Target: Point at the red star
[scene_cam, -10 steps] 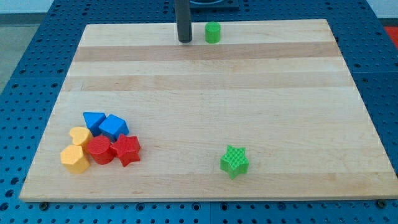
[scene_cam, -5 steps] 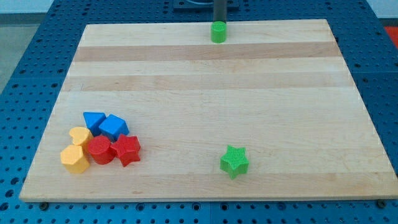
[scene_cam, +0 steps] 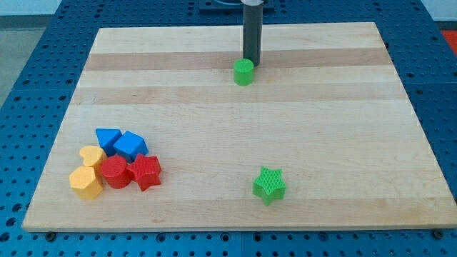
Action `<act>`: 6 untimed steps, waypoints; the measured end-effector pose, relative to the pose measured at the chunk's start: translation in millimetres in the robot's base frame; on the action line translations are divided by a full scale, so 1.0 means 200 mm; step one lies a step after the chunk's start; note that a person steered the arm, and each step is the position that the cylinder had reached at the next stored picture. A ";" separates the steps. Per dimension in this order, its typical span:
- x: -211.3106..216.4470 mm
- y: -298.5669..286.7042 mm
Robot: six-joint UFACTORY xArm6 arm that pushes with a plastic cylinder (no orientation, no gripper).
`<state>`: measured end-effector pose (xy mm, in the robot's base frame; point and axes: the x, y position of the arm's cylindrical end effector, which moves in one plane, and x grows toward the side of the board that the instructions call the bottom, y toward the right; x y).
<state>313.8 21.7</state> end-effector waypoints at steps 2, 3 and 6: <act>0.08 -0.16; 0.16 -0.18; 0.43 -0.19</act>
